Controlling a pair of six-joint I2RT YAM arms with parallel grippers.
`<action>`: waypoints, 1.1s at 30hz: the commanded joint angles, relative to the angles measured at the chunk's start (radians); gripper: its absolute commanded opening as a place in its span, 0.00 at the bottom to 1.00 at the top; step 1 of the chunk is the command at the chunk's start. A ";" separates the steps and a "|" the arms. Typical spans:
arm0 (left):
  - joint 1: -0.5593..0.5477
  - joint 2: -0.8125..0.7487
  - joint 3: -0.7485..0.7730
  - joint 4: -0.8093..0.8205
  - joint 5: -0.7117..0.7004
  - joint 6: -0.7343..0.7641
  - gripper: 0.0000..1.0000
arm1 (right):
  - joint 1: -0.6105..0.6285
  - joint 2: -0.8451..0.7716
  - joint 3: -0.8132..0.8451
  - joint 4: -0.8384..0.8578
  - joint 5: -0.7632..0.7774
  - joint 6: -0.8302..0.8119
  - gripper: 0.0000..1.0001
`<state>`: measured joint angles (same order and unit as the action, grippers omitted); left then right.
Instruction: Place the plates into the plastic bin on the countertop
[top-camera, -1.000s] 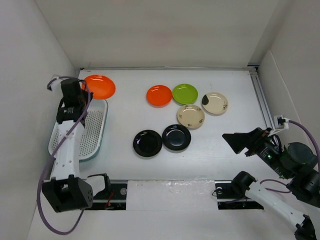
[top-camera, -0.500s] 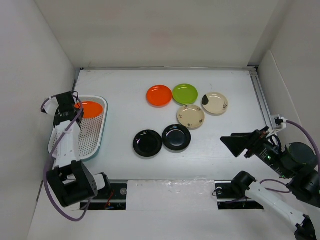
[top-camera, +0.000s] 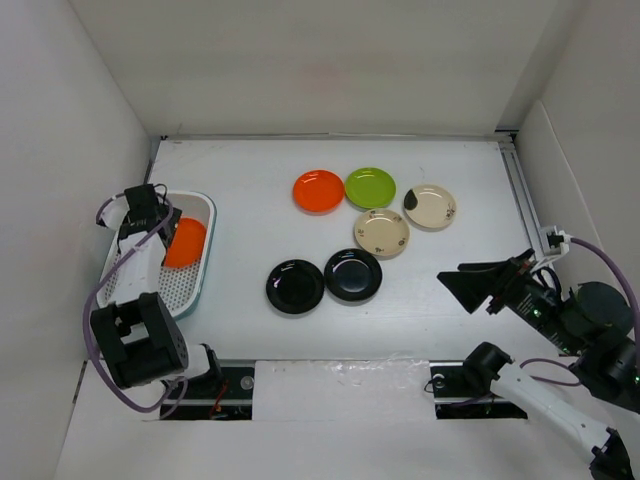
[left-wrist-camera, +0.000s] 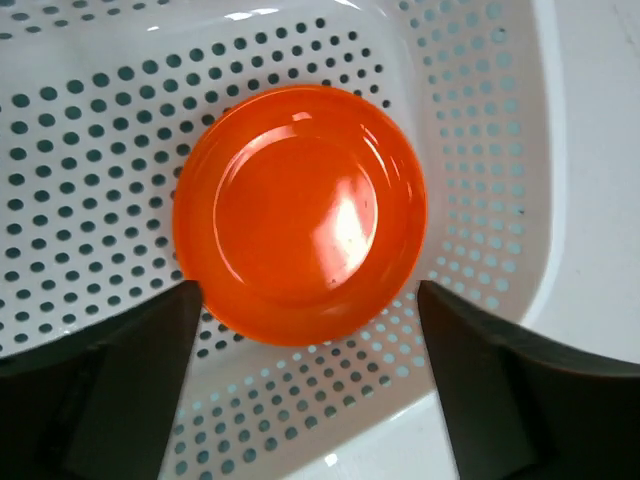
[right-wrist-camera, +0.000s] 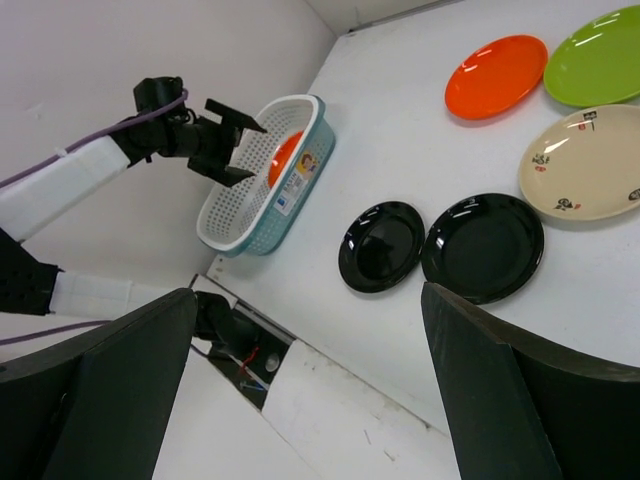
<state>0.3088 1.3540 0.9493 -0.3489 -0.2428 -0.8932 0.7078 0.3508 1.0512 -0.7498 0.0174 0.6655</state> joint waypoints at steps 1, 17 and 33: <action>-0.011 -0.101 0.016 0.001 -0.001 0.039 0.92 | -0.002 0.030 -0.002 0.072 -0.025 -0.015 1.00; -0.575 -0.005 0.244 0.263 0.282 0.252 1.00 | -0.002 0.142 -0.054 0.141 0.108 -0.024 1.00; -0.657 0.591 0.419 0.363 0.234 0.082 1.00 | -0.002 0.162 -0.045 0.159 0.078 -0.003 1.00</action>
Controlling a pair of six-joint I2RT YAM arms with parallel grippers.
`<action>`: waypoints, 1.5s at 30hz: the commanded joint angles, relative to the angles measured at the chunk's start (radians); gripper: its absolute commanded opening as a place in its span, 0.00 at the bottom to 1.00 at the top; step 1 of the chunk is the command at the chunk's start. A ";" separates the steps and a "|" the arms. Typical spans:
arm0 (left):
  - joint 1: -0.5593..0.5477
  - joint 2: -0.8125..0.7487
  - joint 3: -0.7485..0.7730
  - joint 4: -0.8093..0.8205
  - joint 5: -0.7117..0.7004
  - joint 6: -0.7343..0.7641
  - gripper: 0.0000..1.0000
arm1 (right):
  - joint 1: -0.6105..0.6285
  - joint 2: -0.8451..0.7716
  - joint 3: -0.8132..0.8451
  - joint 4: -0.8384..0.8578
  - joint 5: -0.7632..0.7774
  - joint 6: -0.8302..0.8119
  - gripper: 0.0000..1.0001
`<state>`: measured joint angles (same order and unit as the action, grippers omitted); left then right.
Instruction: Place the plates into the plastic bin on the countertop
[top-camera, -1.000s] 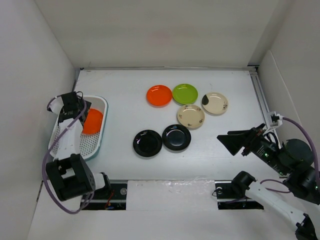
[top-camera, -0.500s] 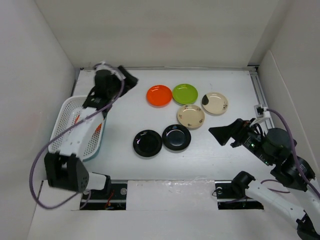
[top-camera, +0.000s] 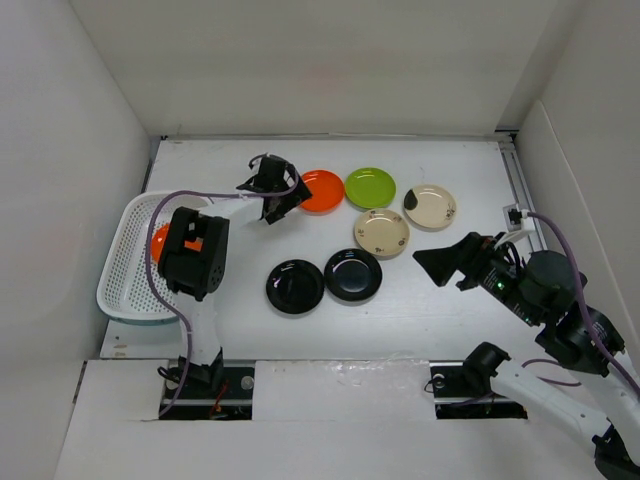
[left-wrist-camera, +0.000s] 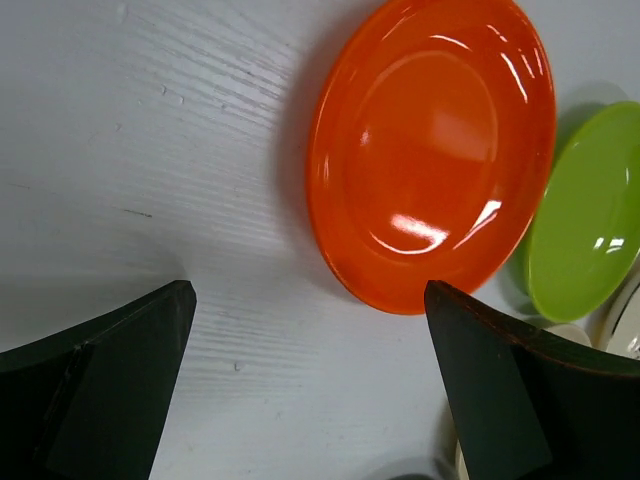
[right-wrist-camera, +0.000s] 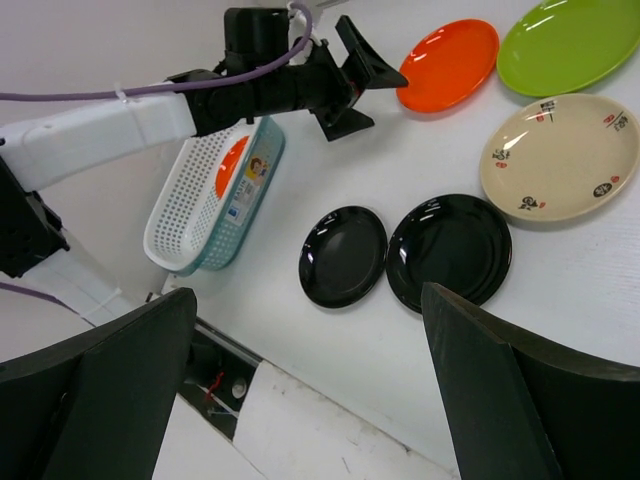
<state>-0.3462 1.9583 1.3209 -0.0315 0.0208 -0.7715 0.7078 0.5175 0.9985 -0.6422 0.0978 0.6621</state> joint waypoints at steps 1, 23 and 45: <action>-0.002 0.019 0.047 0.057 -0.019 -0.040 1.00 | -0.002 -0.005 0.008 0.052 -0.003 0.001 1.00; 0.056 0.192 0.149 -0.004 -0.022 -0.097 0.00 | -0.002 -0.024 0.029 0.024 0.049 0.001 1.00; 0.536 -0.694 -0.185 -0.278 -0.087 0.008 0.00 | -0.002 -0.054 0.049 0.018 -0.023 -0.019 1.00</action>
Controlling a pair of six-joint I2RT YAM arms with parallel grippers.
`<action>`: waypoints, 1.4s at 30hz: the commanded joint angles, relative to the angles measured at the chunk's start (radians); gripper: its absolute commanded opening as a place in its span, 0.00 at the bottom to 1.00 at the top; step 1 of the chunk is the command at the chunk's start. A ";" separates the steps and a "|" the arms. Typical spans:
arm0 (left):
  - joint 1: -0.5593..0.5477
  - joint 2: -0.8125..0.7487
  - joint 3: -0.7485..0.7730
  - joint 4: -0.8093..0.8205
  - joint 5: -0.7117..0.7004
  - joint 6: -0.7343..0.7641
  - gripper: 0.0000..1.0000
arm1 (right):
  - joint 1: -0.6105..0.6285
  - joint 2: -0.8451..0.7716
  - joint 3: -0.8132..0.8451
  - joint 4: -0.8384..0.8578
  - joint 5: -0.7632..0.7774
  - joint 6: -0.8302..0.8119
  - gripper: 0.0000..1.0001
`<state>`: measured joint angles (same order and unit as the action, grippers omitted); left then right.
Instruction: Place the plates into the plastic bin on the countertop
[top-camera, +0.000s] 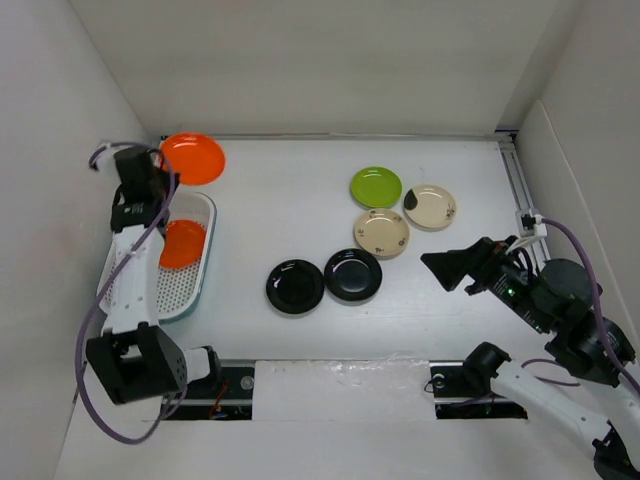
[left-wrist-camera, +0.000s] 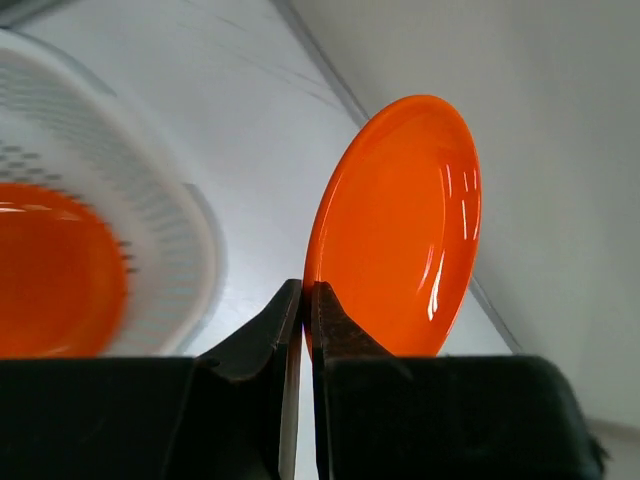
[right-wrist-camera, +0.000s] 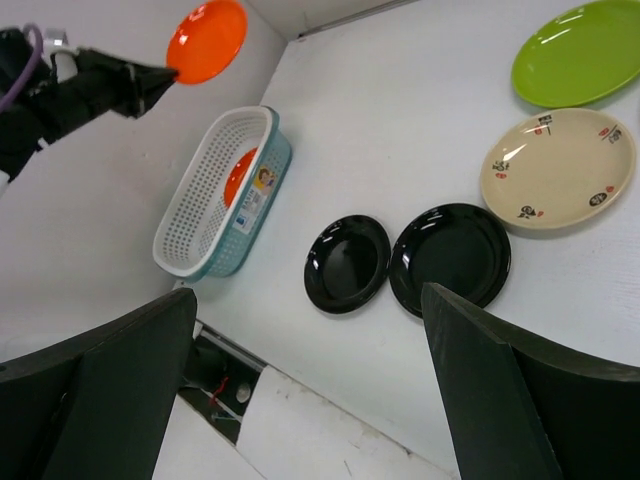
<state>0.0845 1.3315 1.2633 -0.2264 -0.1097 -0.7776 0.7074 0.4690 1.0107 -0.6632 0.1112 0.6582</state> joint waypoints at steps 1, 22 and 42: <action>0.147 -0.101 -0.158 -0.103 0.054 0.014 0.00 | -0.002 -0.006 0.037 0.039 -0.048 -0.025 1.00; 0.386 -0.100 -0.450 -0.007 0.082 0.035 0.07 | -0.002 -0.029 0.046 0.051 -0.116 -0.062 1.00; 0.342 -0.359 -0.292 -0.060 0.575 0.311 1.00 | -0.002 0.037 0.036 0.079 -0.084 -0.062 1.00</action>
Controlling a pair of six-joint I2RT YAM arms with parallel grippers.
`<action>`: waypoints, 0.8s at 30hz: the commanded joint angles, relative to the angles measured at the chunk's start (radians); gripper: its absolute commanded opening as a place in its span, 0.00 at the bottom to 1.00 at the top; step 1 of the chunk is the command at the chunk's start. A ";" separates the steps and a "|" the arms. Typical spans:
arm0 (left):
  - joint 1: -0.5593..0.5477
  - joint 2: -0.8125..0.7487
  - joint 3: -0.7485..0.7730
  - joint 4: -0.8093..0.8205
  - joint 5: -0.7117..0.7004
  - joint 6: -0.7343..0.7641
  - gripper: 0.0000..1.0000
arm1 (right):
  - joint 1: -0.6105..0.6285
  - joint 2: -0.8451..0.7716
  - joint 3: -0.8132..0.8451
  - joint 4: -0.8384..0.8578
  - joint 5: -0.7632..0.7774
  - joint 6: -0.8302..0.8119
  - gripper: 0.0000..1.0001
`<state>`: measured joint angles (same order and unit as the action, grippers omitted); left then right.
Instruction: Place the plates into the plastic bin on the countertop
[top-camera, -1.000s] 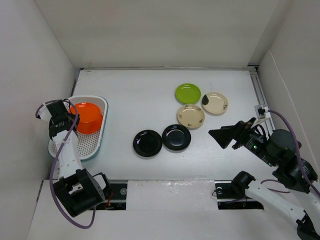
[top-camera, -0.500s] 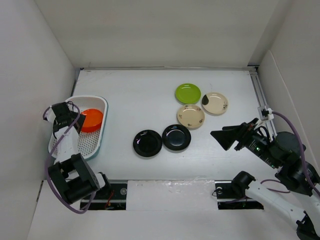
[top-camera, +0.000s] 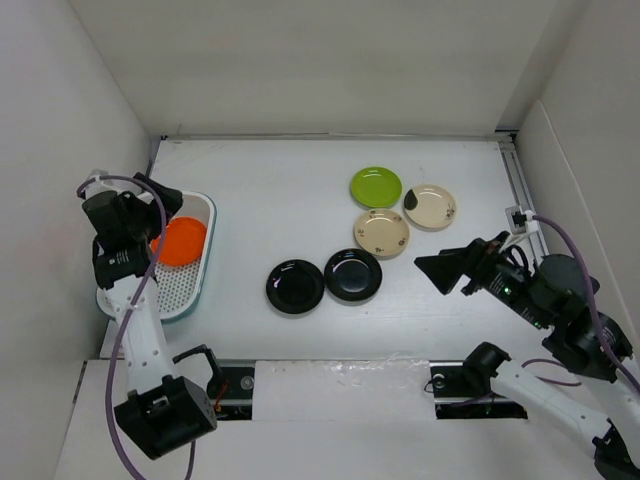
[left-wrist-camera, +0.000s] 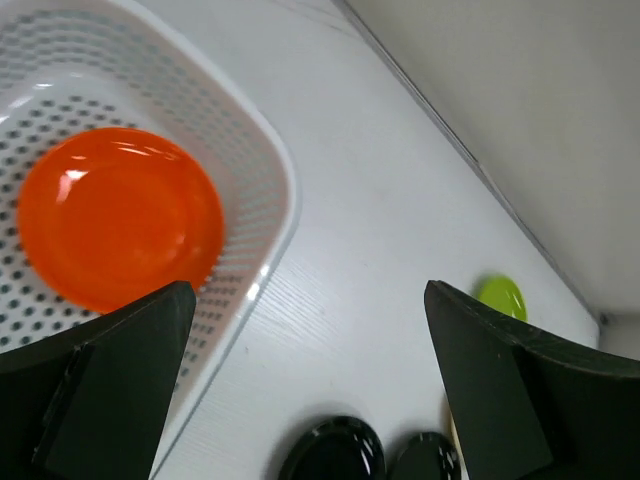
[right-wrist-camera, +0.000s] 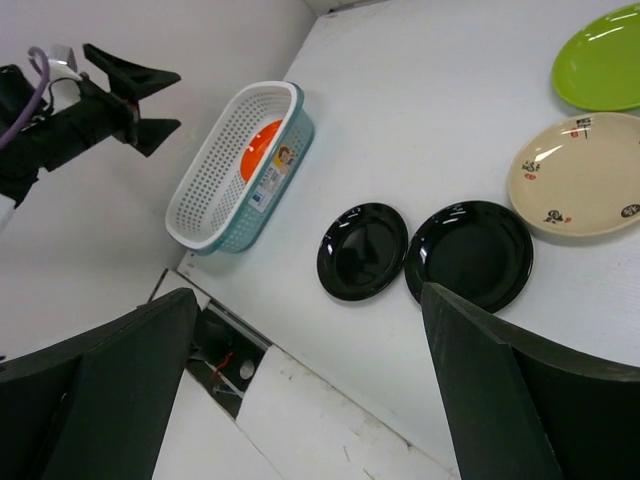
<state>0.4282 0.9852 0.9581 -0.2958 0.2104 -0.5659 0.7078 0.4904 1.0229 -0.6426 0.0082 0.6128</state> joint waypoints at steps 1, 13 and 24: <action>-0.002 -0.025 -0.010 0.032 0.309 0.110 1.00 | -0.002 0.025 0.023 0.069 0.019 -0.016 1.00; -0.758 0.024 -0.171 0.076 -0.132 -0.077 1.00 | -0.002 0.059 0.013 0.089 0.010 -0.047 1.00; -0.758 0.013 -0.488 0.196 -0.161 -0.204 1.00 | -0.002 0.008 0.022 0.043 -0.011 -0.056 1.00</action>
<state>-0.3305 1.0142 0.4999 -0.1833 0.0643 -0.7326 0.7078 0.5179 1.0229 -0.6212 0.0097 0.5758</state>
